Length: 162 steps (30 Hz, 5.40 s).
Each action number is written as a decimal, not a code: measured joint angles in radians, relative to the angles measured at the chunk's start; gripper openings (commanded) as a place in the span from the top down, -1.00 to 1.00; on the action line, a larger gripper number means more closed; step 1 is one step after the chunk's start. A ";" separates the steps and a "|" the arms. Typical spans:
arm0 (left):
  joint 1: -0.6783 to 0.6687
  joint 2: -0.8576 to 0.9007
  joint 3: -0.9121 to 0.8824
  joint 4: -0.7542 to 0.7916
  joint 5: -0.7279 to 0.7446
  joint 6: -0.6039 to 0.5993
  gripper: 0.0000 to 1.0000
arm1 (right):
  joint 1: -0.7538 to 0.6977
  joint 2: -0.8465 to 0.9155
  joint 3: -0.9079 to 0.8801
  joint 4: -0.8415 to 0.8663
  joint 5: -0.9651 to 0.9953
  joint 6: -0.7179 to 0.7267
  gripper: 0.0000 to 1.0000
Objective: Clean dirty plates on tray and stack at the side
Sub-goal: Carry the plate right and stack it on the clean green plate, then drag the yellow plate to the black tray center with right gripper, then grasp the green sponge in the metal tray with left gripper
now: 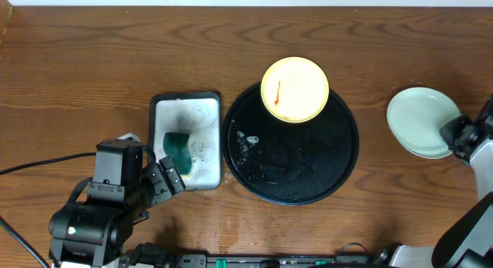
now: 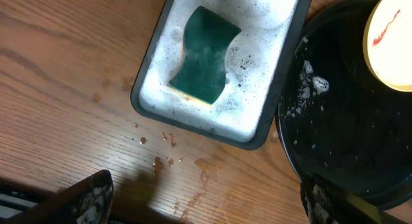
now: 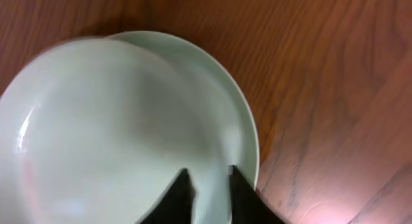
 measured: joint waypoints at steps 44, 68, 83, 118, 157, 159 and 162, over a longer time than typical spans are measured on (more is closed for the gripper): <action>0.000 0.000 0.000 0.000 0.000 0.000 -0.86 | 0.791 0.306 0.080 0.370 0.047 -0.332 0.75; 0.000 0.000 0.000 0.000 0.000 0.000 -0.87 | 0.829 0.016 0.083 -0.275 -0.034 -0.045 0.98; 0.000 0.000 0.000 0.000 0.000 0.000 -0.86 | 0.895 0.093 0.052 -0.290 -0.070 -0.061 0.33; -0.060 0.244 -0.039 0.174 -0.001 0.056 -0.44 | 0.843 0.215 0.074 -0.211 -0.129 -0.307 0.97; -0.068 0.750 -0.061 0.434 -0.073 0.146 -0.07 | 0.843 0.215 0.074 -0.210 -0.132 -0.292 0.97; -0.068 0.686 -0.061 0.418 -0.064 0.154 -0.19 | 0.843 0.215 0.074 -0.210 -0.132 -0.292 0.97; -0.068 0.656 -0.061 0.416 -0.056 0.155 -0.26 | 0.843 0.215 0.074 -0.210 -0.132 -0.292 0.98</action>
